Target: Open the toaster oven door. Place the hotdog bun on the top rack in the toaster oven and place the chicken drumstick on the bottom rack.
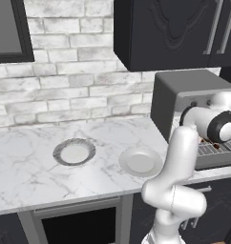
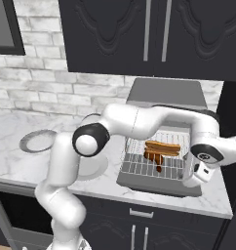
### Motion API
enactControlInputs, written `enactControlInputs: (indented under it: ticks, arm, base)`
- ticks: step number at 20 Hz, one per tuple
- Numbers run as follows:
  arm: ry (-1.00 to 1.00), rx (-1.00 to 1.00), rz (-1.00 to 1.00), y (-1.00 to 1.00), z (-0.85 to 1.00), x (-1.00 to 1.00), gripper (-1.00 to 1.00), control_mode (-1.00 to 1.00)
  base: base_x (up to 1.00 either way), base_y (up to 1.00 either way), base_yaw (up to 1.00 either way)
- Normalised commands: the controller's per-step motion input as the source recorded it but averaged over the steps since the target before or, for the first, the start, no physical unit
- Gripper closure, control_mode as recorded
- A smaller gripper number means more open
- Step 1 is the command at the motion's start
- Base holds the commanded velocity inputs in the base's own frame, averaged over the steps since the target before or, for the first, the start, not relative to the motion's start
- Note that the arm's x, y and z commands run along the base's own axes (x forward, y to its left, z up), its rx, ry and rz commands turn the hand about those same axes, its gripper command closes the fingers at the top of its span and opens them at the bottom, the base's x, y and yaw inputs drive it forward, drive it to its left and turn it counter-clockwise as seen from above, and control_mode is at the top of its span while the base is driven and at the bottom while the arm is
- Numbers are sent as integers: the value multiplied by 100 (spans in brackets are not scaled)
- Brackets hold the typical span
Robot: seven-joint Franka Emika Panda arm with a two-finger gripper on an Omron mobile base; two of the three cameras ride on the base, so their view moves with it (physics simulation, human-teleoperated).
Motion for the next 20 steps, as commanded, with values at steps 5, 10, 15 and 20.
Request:
enactControlInputs:
  ticks: [5,10,15,20]
  arm:
    - [0,0,-1,-3,22,-60,-100,-100]
    - [0,-5,11,28,21,-72,-100,-100]
    - [0,-24,53,58,-1,-6,-100,-100]
    - [0,-30,49,60,-4,0,-100,-100]
  base:
    - [0,0,0]
    - [0,0,0]
    - [0,0,0]
    - [0,0,0]
